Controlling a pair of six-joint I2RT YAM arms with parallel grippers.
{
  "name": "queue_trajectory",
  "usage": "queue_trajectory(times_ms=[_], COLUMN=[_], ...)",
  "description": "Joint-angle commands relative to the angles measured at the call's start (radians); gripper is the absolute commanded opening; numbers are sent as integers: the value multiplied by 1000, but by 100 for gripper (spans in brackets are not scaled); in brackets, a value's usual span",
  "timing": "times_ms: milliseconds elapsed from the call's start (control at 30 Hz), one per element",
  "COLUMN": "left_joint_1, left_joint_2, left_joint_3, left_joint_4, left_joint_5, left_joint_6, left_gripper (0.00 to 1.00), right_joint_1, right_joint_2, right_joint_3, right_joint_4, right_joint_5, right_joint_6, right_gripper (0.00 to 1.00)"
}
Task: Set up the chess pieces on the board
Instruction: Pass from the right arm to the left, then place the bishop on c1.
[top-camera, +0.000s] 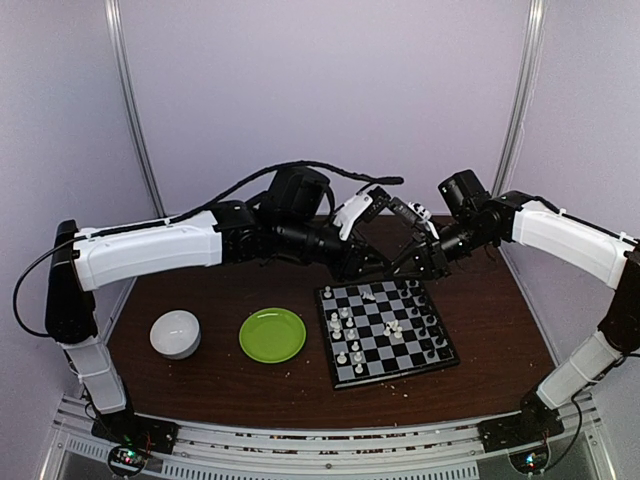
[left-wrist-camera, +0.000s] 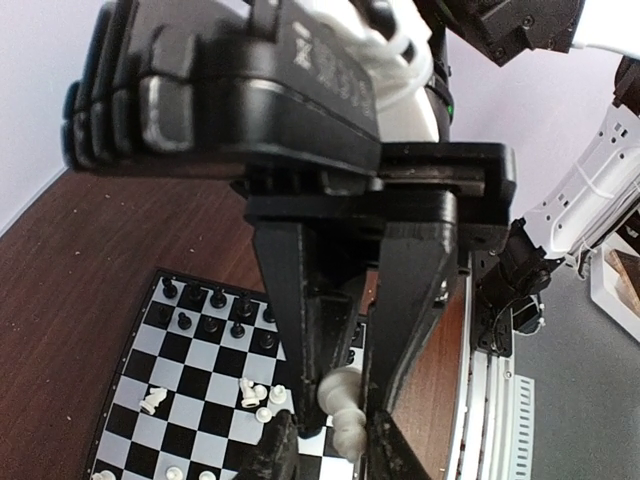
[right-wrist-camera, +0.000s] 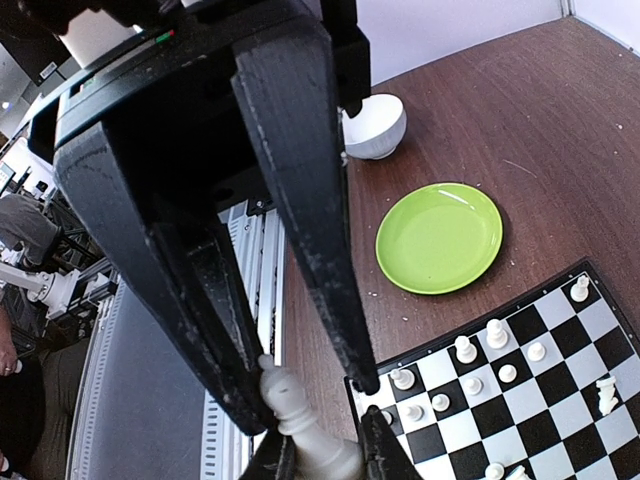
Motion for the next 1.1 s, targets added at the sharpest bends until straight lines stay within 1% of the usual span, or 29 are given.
queue_trajectory(times_ms=[0,233,267,333,400,467,533,567,600,700,800,900,1067], left_joint_1=[2,2,2,3,5,11,22,30,41,79,123,147,148], left_joint_2=[13,20,21,22,22,22,22,21,23,42,89,152,246], left_joint_3=[33,40,42,50,73,103,126,129,130,140,174,225,300], left_joint_4=[17,6,1,-16,-55,-133,-207,-236,-267,-361,-464,-551,-605], left_joint_5=[22,33,29,-3,-46,-91,-144,-168,-192,-257,-302,-349,-347], left_joint_6=[-5,-8,-8,-8,0,20,33,37,38,22,-17,-35,-29], left_gripper=[22,13,12,10,9,9,8,8,8,6,6,6,6], right_joint_1=[-1,-1,-1,-2,-17,-42,-66,-75,-83,-118,-153,-171,-176], right_joint_2=[-21,-18,-20,-26,-48,-91,-132,-145,-159,-195,-226,-223,-199], right_joint_3=[-5,-4,-3,2,1,-34,-73,-84,-96,-154,-210,-205,-204], right_joint_4=[-15,-15,-17,-30,-83,-76,-97,-120,-135,-127,-49,-47,-53], right_joint_5=[-18,-14,-11,7,37,93,147,176,200,232,236,265,271], right_joint_6=[-20,-21,-22,-37,-108,-131,-175,-201,-220,-221,-157,-157,-159], right_gripper=[19,19,20,26,37,51,60,85,99,100,100,100,100])
